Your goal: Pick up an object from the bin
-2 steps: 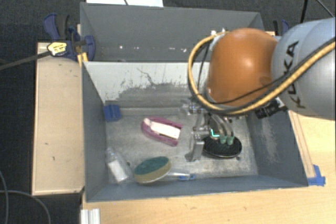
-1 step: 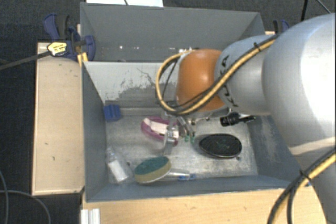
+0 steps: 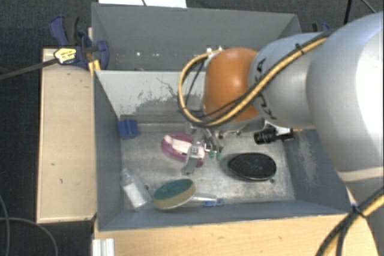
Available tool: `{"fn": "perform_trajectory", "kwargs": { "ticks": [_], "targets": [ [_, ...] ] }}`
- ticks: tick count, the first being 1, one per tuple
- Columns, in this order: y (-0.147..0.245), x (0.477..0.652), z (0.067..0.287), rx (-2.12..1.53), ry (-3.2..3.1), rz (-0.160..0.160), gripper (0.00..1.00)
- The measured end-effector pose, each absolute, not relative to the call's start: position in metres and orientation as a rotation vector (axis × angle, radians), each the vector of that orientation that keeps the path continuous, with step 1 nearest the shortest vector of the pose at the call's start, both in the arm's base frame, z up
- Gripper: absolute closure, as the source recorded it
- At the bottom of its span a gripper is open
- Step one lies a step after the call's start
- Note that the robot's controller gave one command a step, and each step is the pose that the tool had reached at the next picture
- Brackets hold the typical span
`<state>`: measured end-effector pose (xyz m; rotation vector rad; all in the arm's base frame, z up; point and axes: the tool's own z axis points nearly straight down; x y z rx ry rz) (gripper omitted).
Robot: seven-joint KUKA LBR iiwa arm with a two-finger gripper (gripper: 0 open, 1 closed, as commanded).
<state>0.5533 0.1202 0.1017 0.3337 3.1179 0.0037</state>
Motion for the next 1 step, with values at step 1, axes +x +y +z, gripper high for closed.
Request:
{"fn": "perform_trajectory", "kwargs": {
  "ticks": [1],
  "targets": [
    [0.1105, 0.5479, 0.1002, 0.620, 3.079, 0.000, 0.00]
  ]
}}
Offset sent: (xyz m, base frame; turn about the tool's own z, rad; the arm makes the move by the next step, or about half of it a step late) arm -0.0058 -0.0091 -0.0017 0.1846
